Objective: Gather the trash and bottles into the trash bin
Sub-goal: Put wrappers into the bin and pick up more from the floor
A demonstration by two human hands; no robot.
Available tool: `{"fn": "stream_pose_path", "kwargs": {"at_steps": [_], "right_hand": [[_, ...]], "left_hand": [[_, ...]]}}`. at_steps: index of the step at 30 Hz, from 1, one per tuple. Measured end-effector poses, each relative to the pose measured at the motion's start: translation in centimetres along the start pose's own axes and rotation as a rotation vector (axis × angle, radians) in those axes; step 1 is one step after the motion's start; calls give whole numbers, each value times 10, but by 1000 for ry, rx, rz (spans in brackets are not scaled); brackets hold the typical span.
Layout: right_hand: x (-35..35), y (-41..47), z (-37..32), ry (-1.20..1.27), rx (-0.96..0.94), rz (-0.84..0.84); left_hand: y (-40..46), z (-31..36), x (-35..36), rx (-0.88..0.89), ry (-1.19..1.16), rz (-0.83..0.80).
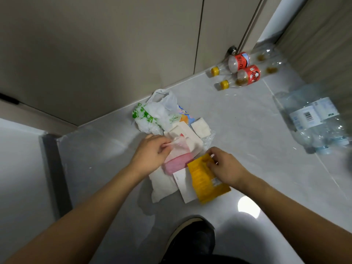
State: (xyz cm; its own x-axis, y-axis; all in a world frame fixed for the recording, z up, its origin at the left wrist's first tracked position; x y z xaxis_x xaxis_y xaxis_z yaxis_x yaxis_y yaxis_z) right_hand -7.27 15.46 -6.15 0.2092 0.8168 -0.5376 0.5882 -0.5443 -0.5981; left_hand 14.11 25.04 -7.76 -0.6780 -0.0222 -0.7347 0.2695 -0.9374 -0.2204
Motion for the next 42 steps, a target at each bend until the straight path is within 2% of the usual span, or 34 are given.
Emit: {"fn": "stream_pose_path", "kwargs": {"at_steps": [3, 8, 14, 17, 21, 25, 27, 30, 32, 34, 37, 39, 42], "right_hand": [[-35, -2, 5, -9, 1, 68], [-103, -25, 14, -102, -39, 158], [-190, -87, 39, -187, 10, 284], [-230, -125, 61, -162, 48, 337], [-278, -175, 98, -85, 144, 420], [-314, -234, 152, -104, 319, 514], [-326, -266, 184, 41, 384, 586], [-346, -309, 224, 387, 413, 735], [-361, -332, 249, 594, 384, 889], [-370, -354, 271, 702, 390, 1075], [-366, -376, 300, 867, 423, 1337], [-356, -379, 317, 1018, 427, 1412], [-346, -375, 333, 1147, 412, 1406]], "left_hand": [[15, 27, -13, -72, -122, 24], [37, 82, -25, 7, -266, 36], [58, 169, -25, -146, -523, 27], [67, 236, -12, -127, -605, -71], [76, 336, 13, 52, -460, -176], [77, 431, 42, 173, -300, -157], [72, 474, 61, 234, -252, -177], [61, 535, 89, 364, -119, -183], [55, 573, 103, 462, -27, -152], [52, 604, 112, 537, 27, -103], [53, 638, 123, 574, 30, -99], [53, 655, 132, 586, 57, -124], [58, 673, 145, 584, 44, -116]]}}
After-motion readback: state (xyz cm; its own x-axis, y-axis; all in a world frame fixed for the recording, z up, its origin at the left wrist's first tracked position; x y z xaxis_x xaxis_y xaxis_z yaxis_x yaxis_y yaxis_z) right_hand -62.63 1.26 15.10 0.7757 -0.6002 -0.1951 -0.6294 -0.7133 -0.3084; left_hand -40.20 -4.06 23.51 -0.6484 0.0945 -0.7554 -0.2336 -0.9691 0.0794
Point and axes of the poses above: each hand's wrist, its own y-axis towards the middle knuckle, its own x-axis out of the palm, z = x × y, the point moved 3 cm from there along y, towards the middle knuckle, and after that the axes turned 3 degrees about -z, right-handed, at the moved point
